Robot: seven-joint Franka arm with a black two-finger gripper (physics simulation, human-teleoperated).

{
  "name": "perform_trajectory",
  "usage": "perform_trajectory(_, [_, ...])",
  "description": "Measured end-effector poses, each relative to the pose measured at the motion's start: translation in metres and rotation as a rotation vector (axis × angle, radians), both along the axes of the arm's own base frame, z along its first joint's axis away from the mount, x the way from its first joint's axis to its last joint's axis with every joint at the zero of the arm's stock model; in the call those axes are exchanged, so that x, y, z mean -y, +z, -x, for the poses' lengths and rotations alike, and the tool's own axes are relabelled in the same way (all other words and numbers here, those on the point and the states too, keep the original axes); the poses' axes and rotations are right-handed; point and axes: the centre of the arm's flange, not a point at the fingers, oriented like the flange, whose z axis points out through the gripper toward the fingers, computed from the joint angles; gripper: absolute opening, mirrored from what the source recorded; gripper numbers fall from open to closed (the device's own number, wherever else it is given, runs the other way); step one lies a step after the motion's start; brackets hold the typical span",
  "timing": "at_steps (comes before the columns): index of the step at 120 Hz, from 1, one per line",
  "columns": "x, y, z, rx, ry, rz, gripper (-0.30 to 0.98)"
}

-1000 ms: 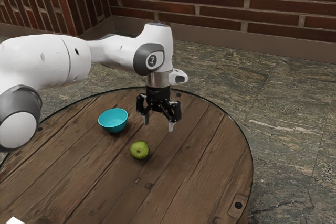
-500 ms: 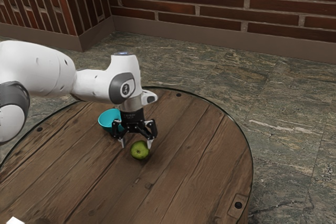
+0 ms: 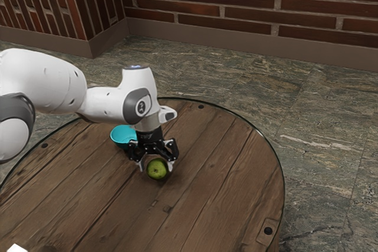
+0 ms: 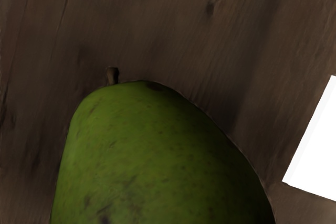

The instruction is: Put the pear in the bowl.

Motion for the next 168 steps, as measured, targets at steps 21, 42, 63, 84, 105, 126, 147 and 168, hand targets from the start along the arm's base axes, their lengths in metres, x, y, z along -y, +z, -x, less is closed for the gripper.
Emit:
perform_trajectory(21, [0.004,-0.001,0.0,0.002,-0.003,0.004,0.46])
perform_trajectory(42, [0.006,0.002,0.0,0.008,-0.001,0.001,0.34])
perform_trajectory(63, [-0.009,0.048,-0.006,0.072,0.015,-0.012,0.15])
perform_trajectory(84, [-0.082,0.122,-0.025,0.149,0.084,-0.115,0.02])
perform_trajectory(105, [-0.153,0.111,-0.031,0.094,0.176,-0.19,-0.02])
perform_trajectory(126, [-0.152,0.095,-0.03,0.052,0.175,-0.197,-0.01])
perform_trajectory(147, [-0.149,0.094,-0.03,0.048,0.171,-0.173,0.36])
perform_trajectory(168, [-0.136,0.111,-0.054,0.094,0.127,-0.166,0.53])
